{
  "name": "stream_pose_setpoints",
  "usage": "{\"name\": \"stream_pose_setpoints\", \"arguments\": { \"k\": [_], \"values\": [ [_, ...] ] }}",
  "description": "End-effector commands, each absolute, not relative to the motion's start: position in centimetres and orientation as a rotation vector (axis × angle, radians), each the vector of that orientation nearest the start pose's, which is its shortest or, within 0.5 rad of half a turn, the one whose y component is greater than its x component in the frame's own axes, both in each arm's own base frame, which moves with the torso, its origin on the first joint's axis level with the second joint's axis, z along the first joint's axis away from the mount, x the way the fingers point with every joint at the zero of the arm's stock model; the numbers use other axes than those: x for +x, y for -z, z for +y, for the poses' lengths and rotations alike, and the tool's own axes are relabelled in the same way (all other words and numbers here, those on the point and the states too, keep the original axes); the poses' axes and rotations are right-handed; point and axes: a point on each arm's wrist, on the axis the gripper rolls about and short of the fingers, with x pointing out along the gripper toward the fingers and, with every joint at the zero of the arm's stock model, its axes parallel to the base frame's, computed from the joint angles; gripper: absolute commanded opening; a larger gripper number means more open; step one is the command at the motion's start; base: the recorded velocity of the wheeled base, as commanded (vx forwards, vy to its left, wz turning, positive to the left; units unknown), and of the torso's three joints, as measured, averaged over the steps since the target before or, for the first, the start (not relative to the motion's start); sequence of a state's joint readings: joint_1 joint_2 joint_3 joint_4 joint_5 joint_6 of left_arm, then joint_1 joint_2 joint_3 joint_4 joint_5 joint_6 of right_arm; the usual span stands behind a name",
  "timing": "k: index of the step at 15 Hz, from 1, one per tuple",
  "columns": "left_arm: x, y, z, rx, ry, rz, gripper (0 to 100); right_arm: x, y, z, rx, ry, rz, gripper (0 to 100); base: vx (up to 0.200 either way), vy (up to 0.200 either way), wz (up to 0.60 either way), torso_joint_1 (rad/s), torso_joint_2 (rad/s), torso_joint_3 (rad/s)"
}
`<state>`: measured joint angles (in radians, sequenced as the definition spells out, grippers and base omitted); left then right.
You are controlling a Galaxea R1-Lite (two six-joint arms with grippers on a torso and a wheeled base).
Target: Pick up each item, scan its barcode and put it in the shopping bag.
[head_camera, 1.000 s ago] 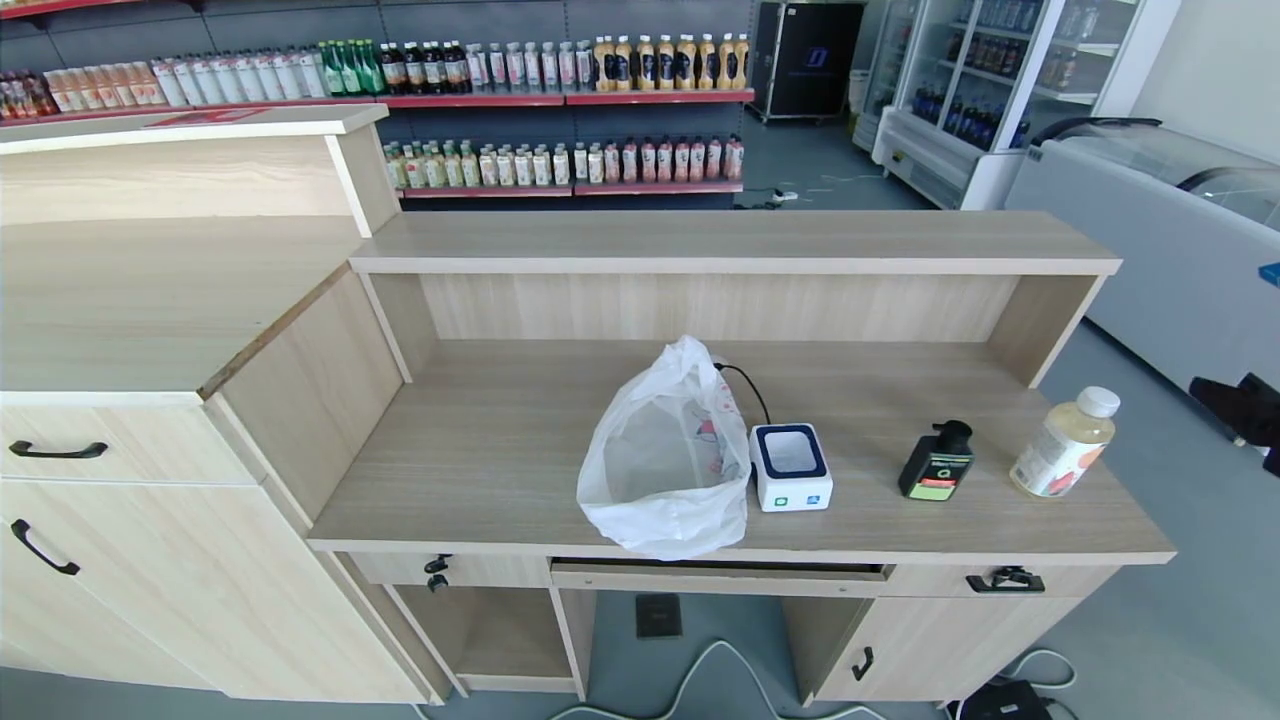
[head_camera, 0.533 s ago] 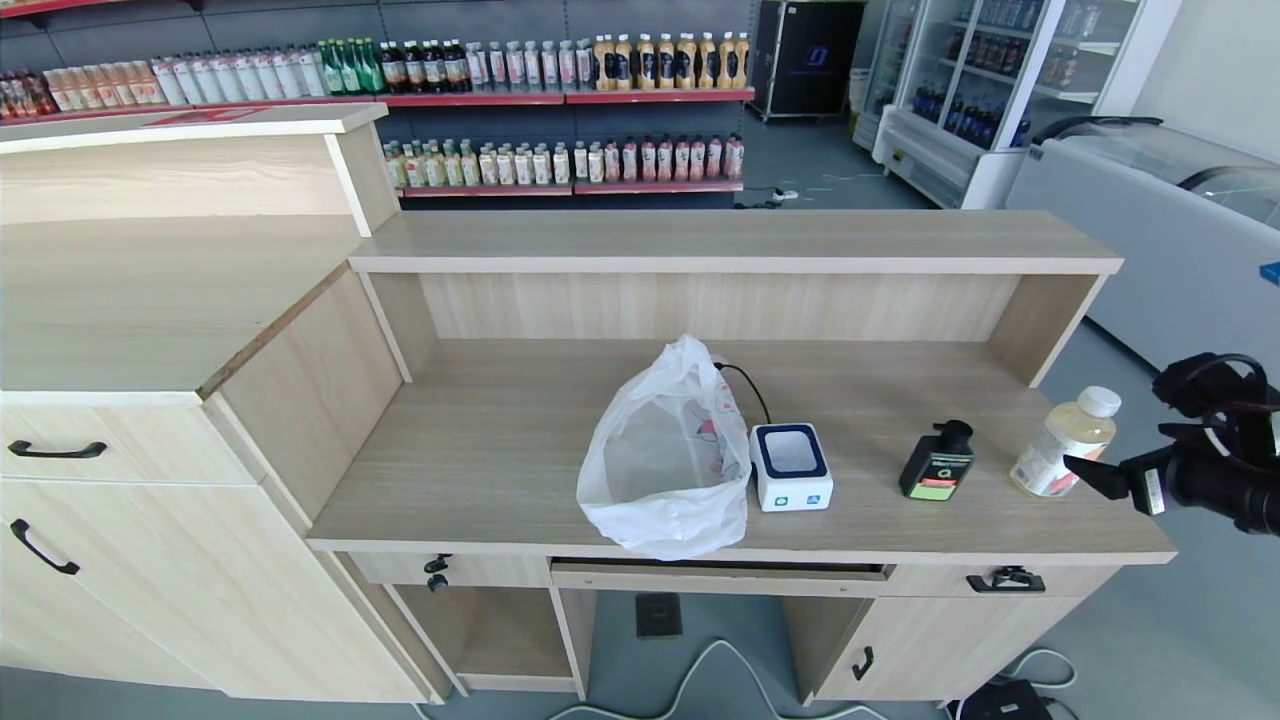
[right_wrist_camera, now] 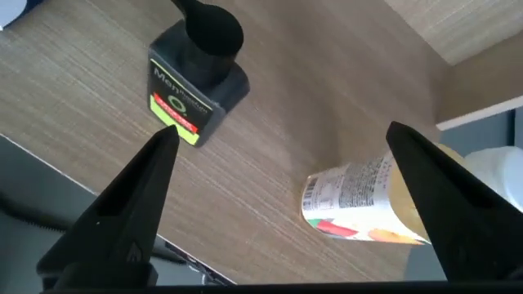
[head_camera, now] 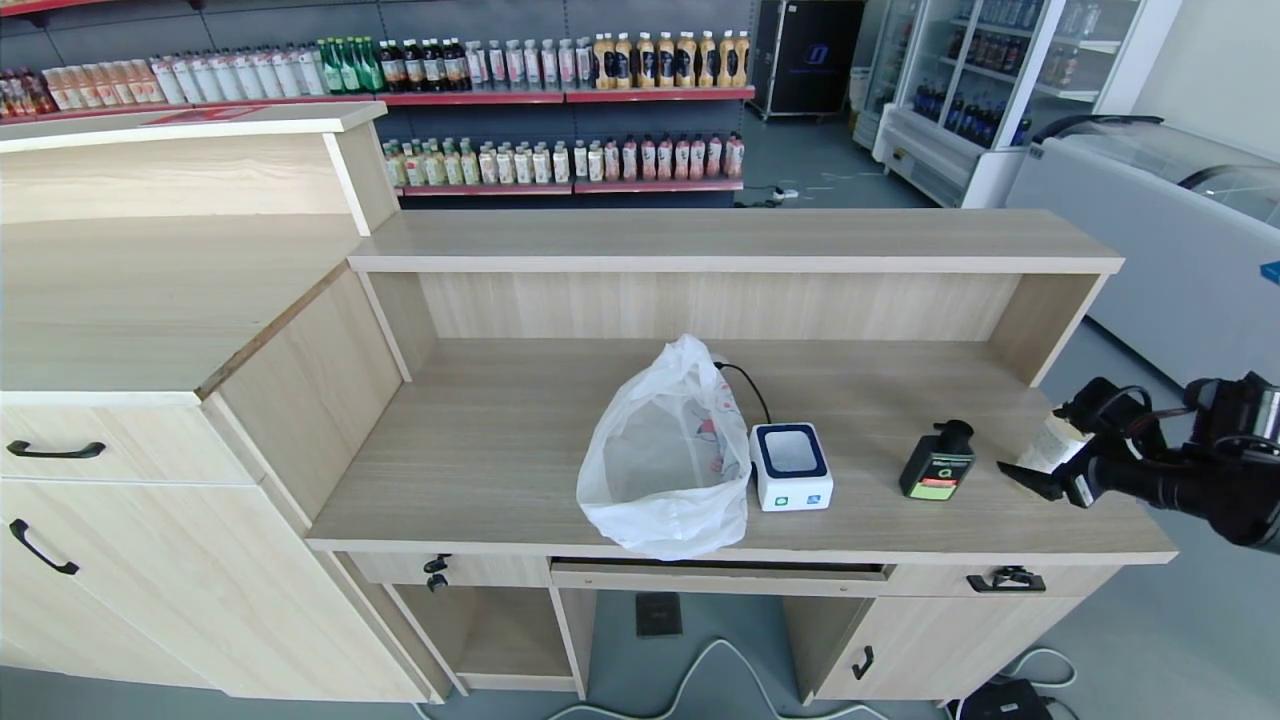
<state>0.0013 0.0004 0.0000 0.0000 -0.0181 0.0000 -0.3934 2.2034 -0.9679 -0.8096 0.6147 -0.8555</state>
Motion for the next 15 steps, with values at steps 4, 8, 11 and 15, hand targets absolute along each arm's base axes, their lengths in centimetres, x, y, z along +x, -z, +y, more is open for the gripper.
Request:
{"name": "stream_pose_setpoints", "arguments": {
  "k": [4,8,11,15],
  "values": [
    [-2.3,-7.6,0.0,0.000,0.017,0.002,100,40.2,-0.5,-13.7,-0.710,-0.485,0.251,100,0.000,0.000,0.00,0.000,0.00,0.000],
    [-2.3,-7.5,0.0,0.000,0.017,0.000,100,42.4,1.4,-12.9,-0.728,-0.527,0.224,100,0.000,0.000,0.00,0.000,0.00,0.000],
    [-2.3,-7.5,0.0,0.000,0.017,0.000,100,44.1,2.4,-11.7,-0.728,-0.570,0.211,100,0.000,0.000,0.00,0.000,0.00,0.000],
    [-2.3,-7.6,0.0,0.000,0.017,0.002,100,46.1,3.1,-9.6,-0.710,-0.652,0.191,100,0.000,0.000,0.00,0.000,0.00,0.000]
  ]
}}
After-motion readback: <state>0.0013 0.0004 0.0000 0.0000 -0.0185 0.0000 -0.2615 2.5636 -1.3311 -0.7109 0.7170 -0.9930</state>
